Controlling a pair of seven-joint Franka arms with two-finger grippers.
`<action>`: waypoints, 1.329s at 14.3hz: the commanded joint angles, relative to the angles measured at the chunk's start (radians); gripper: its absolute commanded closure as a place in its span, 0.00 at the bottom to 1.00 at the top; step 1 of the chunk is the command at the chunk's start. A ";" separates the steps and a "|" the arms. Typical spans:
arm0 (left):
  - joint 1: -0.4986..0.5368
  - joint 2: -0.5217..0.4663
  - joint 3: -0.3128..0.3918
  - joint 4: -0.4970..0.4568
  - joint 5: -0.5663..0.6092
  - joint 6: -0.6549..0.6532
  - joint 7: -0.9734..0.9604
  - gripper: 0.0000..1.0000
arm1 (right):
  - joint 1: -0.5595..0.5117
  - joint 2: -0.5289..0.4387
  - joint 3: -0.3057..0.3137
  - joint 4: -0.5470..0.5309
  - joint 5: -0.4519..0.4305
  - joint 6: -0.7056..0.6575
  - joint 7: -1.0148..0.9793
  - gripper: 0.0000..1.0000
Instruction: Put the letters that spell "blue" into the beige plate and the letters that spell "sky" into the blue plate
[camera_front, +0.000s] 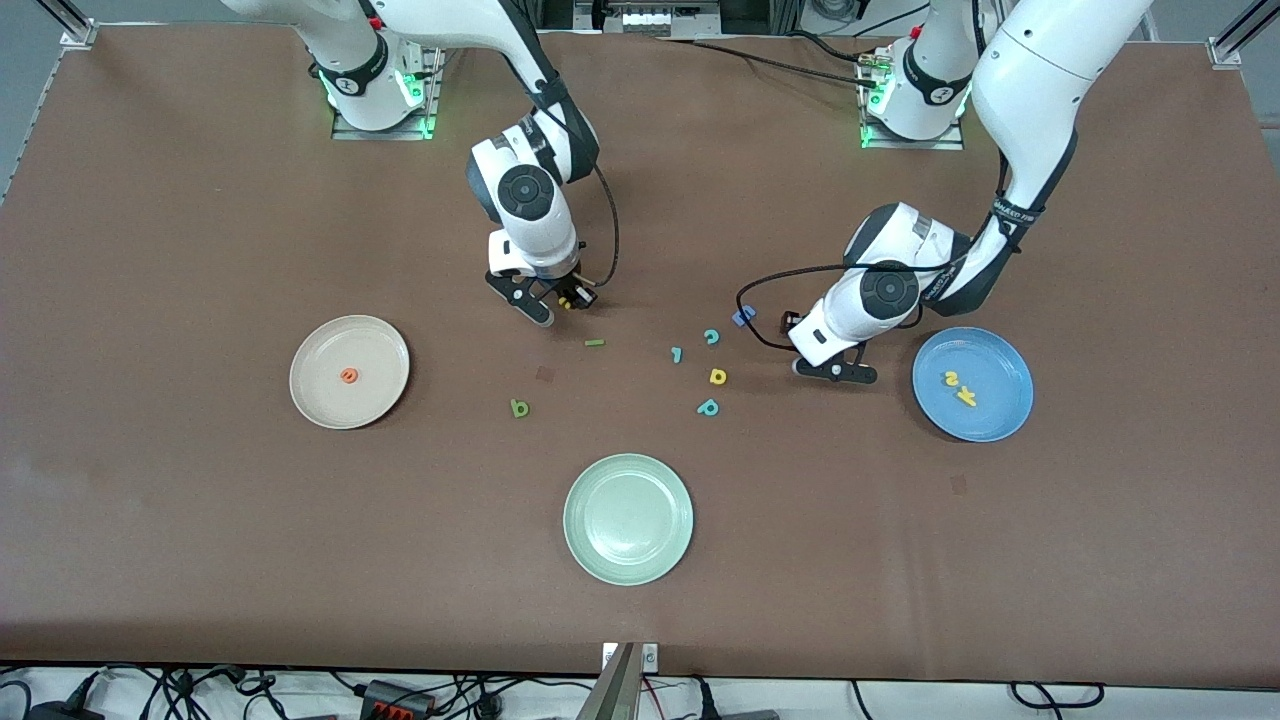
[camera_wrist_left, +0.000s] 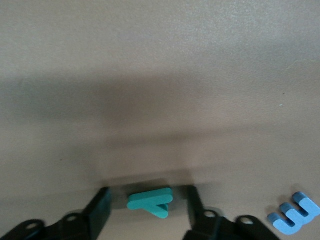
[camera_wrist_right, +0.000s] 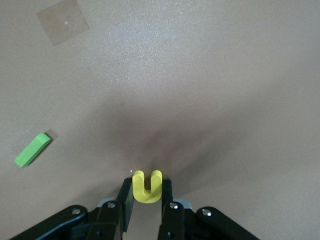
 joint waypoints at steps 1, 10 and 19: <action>-0.002 -0.032 0.001 -0.036 0.022 0.015 -0.014 0.62 | 0.001 -0.004 0.010 -0.002 0.015 -0.005 0.002 0.85; 0.055 -0.094 0.014 0.212 0.024 -0.406 0.061 0.77 | -0.193 -0.036 -0.193 0.176 -0.003 -0.326 -0.603 0.85; 0.370 -0.015 0.013 0.234 0.111 -0.305 0.525 0.74 | -0.458 0.055 -0.224 0.191 0.005 -0.411 -1.136 0.83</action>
